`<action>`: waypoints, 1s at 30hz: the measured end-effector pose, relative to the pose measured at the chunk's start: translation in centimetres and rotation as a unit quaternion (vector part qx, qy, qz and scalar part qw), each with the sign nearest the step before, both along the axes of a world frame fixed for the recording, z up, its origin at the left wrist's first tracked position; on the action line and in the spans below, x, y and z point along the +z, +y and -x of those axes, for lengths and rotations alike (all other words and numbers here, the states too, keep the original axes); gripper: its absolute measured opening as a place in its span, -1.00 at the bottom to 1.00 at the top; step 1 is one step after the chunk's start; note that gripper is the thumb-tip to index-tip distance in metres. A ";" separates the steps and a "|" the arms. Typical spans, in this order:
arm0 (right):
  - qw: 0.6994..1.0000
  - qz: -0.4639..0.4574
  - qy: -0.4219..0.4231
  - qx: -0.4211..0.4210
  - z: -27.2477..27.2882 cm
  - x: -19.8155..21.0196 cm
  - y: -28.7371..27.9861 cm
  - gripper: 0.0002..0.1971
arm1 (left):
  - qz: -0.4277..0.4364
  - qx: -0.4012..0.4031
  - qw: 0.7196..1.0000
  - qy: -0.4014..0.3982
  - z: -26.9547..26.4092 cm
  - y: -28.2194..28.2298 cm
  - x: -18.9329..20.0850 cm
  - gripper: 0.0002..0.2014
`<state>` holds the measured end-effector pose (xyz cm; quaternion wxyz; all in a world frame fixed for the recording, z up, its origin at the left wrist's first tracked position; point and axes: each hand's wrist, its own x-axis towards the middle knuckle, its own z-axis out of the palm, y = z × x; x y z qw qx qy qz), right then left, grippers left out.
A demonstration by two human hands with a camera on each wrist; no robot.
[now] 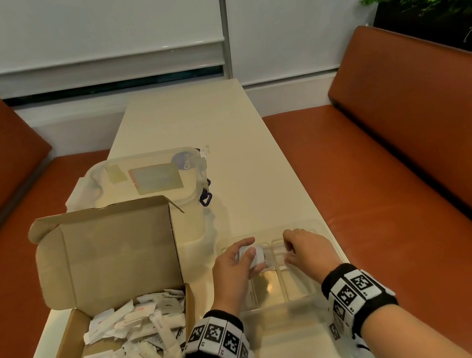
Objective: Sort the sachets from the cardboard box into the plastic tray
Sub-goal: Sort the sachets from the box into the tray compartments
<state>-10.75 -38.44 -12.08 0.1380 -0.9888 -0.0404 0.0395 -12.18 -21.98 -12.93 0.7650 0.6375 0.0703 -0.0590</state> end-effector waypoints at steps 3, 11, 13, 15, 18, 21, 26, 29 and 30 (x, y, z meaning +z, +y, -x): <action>0.999 -0.036 -0.016 -0.018 0.0 0.4 0.1 -0.86 | 0.004 0.001 1.000 0.015 0.0 0.1 0.2 -0.75; 0.941 -0.337 0.021 -0.024 0.3 2.6 1.9 -0.99 | 0.045 -0.016 0.999 0.016 0.4 -0.3 0.7 -0.69; 0.921 -0.386 0.023 -0.038 0.3 2.6 1.8 -0.94 | 0.048 0.001 0.999 0.012 0.4 -0.4 0.7 -0.77; 0.905 -0.420 0.000 -0.072 0.4 2.6 1.4 -0.89 | 0.056 0.020 0.998 0.018 0.3 -0.3 0.6 -0.79; 0.864 -0.486 -0.026 -0.131 0.7 2.3 1.0 -0.91 | 0.068 0.025 0.997 0.028 0.3 -0.4 0.5 -0.77; 0.833 -0.533 -0.010 -0.147 1.1 1.9 1.2 -0.88 | 0.033 0.007 0.999 0.022 0.2 -0.7 0.9 -0.78; 0.877 -0.468 0.021 -0.110 1.5 2.0 1.6 -0.88 | -0.096 0.011 0.995 -0.017 -0.1 -0.8 0.9 -0.89; 0.901 -0.427 0.011 -0.076 1.4 2.4 1.6 -0.74 | -0.117 -0.027 0.992 -0.044 0.0 -0.5 1.2 -0.90; 0.910 -0.410 0.001 -0.066 1.3 2.5 1.6 -0.78 | -0.123 -0.037 0.990 -0.051 0.0 -0.5 1.3 -0.87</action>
